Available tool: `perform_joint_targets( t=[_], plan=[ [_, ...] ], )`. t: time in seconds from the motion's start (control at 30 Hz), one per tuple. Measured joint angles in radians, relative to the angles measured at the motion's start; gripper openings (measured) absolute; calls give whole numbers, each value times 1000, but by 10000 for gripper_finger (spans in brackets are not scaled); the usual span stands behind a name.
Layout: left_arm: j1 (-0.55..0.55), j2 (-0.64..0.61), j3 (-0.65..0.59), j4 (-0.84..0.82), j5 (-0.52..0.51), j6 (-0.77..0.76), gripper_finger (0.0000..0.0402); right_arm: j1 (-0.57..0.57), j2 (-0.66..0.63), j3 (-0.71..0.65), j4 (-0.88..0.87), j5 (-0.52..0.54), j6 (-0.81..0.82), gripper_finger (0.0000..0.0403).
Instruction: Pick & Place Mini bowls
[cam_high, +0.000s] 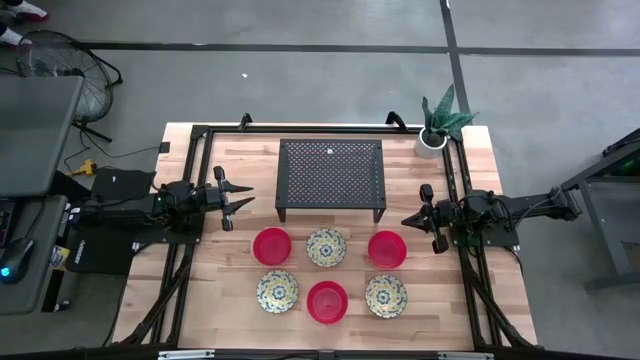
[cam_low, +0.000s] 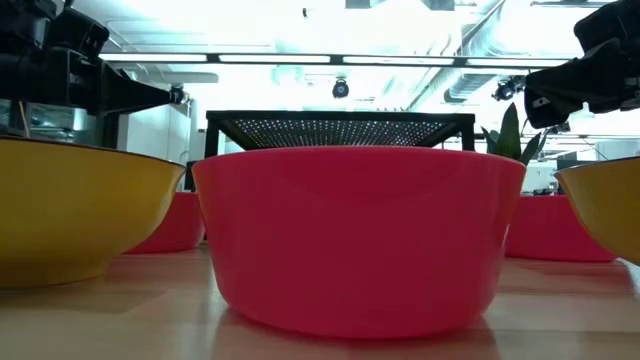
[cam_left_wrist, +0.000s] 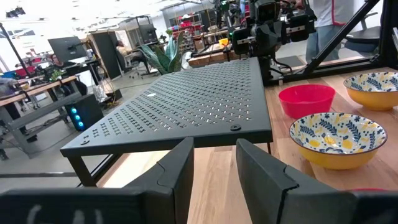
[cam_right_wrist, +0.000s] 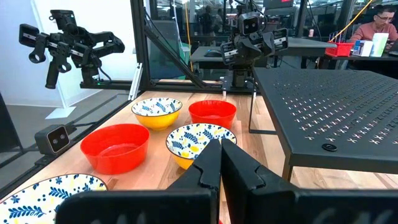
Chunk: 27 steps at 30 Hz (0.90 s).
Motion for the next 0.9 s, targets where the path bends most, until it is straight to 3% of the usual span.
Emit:
perform_joint_targets(
  t=[0.37,0.67,0.9],
  plan=[
    [0,0,0,0,0,0,117,0,0,0,2,0,15,0],
    [0,0,0,0,0,0,117,-1,0,1,47,-3,208,0],
    [0,0,0,0,0,0,117,-3,3,99,-66,18,279,0]
  ],
)
